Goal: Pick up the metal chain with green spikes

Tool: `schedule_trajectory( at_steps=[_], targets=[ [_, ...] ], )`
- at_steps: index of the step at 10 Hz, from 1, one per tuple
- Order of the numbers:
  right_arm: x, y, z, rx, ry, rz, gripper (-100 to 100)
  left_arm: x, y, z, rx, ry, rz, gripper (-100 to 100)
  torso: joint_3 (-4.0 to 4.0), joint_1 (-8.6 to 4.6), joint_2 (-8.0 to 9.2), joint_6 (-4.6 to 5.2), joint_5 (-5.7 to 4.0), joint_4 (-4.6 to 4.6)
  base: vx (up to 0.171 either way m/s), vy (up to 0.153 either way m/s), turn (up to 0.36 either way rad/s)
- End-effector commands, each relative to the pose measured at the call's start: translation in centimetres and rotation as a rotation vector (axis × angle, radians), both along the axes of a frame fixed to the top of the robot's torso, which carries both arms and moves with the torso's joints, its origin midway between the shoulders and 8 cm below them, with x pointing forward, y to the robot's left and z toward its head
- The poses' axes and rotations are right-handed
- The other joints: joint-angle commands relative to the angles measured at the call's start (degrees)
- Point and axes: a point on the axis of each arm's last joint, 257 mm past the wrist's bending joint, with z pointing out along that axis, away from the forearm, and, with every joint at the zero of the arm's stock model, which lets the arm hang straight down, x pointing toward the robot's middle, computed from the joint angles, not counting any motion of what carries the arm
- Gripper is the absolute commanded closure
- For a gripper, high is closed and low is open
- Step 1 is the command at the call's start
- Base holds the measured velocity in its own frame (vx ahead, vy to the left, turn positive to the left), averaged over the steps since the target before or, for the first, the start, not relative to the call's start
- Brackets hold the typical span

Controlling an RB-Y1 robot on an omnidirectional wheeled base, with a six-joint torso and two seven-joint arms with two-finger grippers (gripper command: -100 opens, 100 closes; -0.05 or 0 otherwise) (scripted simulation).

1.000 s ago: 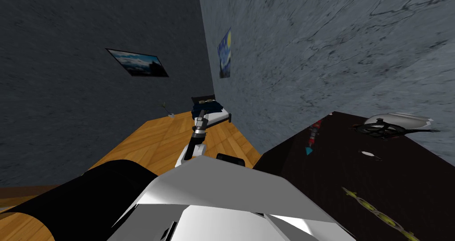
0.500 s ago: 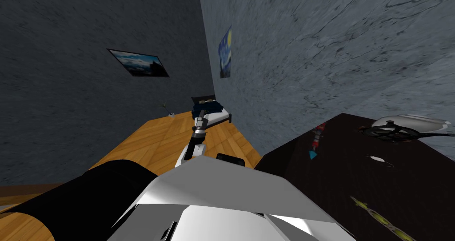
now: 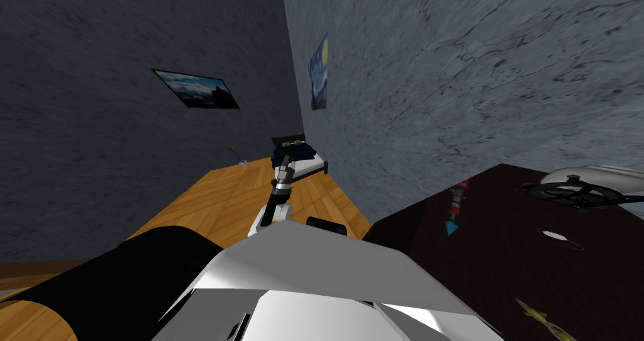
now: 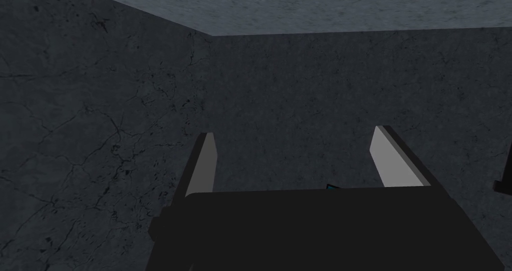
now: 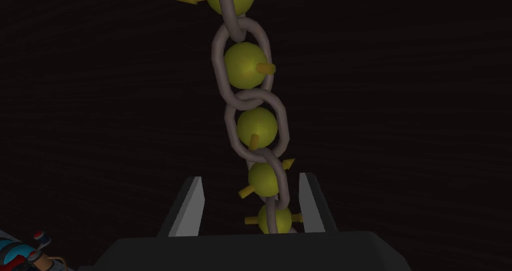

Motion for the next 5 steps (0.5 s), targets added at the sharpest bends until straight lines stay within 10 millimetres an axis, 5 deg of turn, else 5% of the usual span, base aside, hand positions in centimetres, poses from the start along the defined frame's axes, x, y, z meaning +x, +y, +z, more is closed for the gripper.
schedule_trajectory(
  at_steps=[1,4,5],
  targets=[
    [0.0,0.0,0.0,0.0,0.0,0.0,100,0.0,0.0,0.0,0.0,0.0,0.0,0,0.0,0.0,0.0,0.0,0.0,0.0,0.0,0.0,0.0],
    [0.01,-0.01,0.01,0.0,0.0,0.001,100,0.0,0.0,0.0,0.0,0.0,0.0,0,0.05,0.01,0.08,0.01,0.0,0.02,0.0,0.0,0.0],
    [0.01,-0.01,0.01,0.0,0.0,0.001,0,0.0,0.0,0.0,0.0,0.0,0.0,0,0.05,0.02,0.08,0.01,0.0,0.02,0.0,0.0,0.0]
  ],
)
